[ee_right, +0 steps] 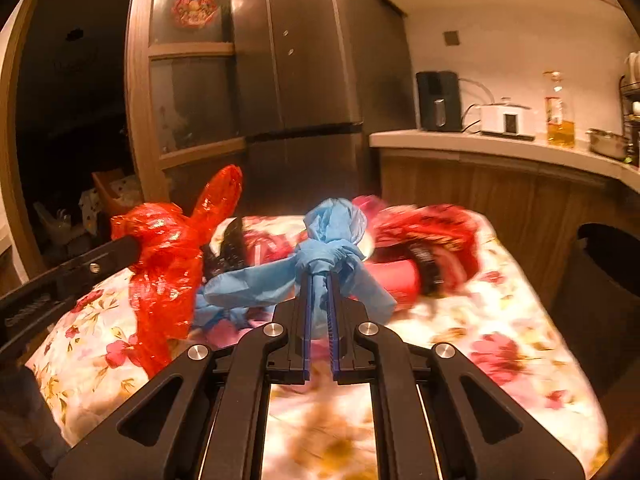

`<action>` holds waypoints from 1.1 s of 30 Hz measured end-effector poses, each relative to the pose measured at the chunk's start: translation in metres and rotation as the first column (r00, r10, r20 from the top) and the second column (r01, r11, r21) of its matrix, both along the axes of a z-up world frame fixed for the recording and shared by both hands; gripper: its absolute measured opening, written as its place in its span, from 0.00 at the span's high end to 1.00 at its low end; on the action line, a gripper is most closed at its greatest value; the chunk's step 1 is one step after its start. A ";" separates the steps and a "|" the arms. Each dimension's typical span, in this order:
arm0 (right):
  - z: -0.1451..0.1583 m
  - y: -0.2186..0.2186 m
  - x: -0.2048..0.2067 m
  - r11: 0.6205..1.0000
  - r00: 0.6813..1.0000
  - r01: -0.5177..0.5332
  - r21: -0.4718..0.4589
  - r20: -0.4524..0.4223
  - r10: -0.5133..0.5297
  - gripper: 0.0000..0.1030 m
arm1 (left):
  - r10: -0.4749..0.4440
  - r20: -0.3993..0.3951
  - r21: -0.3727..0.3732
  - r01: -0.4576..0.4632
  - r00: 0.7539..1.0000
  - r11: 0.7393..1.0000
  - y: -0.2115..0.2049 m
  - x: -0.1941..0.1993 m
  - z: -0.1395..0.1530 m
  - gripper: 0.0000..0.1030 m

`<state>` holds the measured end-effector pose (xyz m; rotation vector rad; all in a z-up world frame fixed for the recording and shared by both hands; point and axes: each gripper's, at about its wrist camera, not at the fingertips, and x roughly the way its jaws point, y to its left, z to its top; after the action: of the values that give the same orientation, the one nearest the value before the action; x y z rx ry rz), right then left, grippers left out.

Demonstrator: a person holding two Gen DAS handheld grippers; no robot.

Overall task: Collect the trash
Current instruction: 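Carry the red bag and blue glove in both grippers over the black bin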

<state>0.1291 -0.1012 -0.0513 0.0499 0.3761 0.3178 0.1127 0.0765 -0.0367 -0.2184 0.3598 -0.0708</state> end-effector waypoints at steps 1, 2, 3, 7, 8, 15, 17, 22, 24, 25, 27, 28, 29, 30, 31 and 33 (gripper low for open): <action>0.001 -0.005 -0.001 1.000 1.000 0.011 0.000 0.004 -0.011 0.93 | -0.013 0.003 0.003 0.013 1.000 1.000 -0.007 0.001 0.000 0.96; 0.004 -0.014 -0.004 1.000 1.000 0.028 0.002 0.010 -0.028 0.93 | -0.030 0.006 0.005 0.030 1.000 1.000 -0.014 0.002 0.001 0.96; 0.005 -0.020 -0.006 0.999 0.999 0.041 0.002 0.016 -0.041 0.93 | -0.043 0.008 0.005 0.043 0.999 0.999 -0.020 0.003 0.001 0.96; 0.012 -0.045 -0.010 0.995 0.995 0.095 -0.005 0.031 -0.095 0.94 | -0.100 0.015 0.003 0.100 0.995 0.995 -0.044 0.008 0.003 0.96; 0.013 -0.050 -0.011 0.995 0.994 0.103 -0.006 0.034 -0.103 0.95 | -0.112 0.016 0.003 0.112 0.994 0.994 -0.049 0.009 0.004 0.96; 0.016 -0.081 -0.010 0.986 0.985 0.164 -0.005 0.046 -0.164 0.96 | -0.184 0.023 0.023 0.183 0.983 0.983 -0.089 0.021 0.008 0.96; 0.018 -0.089 -0.011 0.984 0.983 0.178 -0.001 0.052 -0.178 0.96 | -0.196 0.024 0.028 0.196 0.980 0.980 -0.097 0.024 0.010 0.96; 0.024 -0.111 -0.010 0.973 0.970 0.232 0.010 0.078 -0.232 0.96 | -0.237 0.034 0.041 0.235 0.971 0.971 -0.123 0.035 0.016 0.96; 0.027 -0.121 -0.009 0.966 0.962 0.257 0.013 0.087 -0.257 0.96 | -0.259 0.040 0.044 0.258 0.965 0.965 -0.134 0.040 0.020 0.96; 0.030 -0.127 -0.009 0.962 0.958 0.272 0.015 0.094 -0.272 0.96 | -0.272 0.043 0.045 0.270 0.961 0.962 -0.140 0.043 0.022 0.96; 0.035 -0.142 -0.008 0.951 0.944 0.310 0.020 0.111 -0.310 0.96 | -0.299 0.056 0.048 0.297 0.953 0.954 -0.156 0.049 0.026 0.96; 0.036 -0.148 -0.008 0.946 0.939 0.324 0.022 0.118 -0.324 0.96 | -0.312 0.063 0.051 0.310 0.948 0.949 -0.164 0.051 0.029 0.96; 0.040 -0.157 -0.008 0.937 0.929 0.347 0.024 0.129 -0.347 0.96 | -0.327 0.072 0.052 0.324 0.942 0.945 -0.172 0.054 0.031 0.96; 0.042 -0.164 -0.008 0.930 0.920 0.366 0.028 0.138 -0.366 0.96 | -0.342 0.079 0.052 0.338 0.936 0.940 -0.180 0.056 0.033 0.96; 0.045 -0.173 -0.007 0.921 0.910 0.387 0.031 0.146 -0.387 0.96 | -0.353 0.085 0.053 0.349 0.932 0.935 -0.189 0.058 0.035 0.96; 0.049 -0.188 -0.006 0.905 0.892 0.423 0.036 0.157 -0.423 0.96 | -0.383 0.100 0.054 0.379 0.918 0.924 -0.207 0.064 0.039 0.96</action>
<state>0.1236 -0.2889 -0.0022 0.1052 0.1951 -0.1119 0.1770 -0.1301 0.0021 -0.1073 0.2902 -0.4608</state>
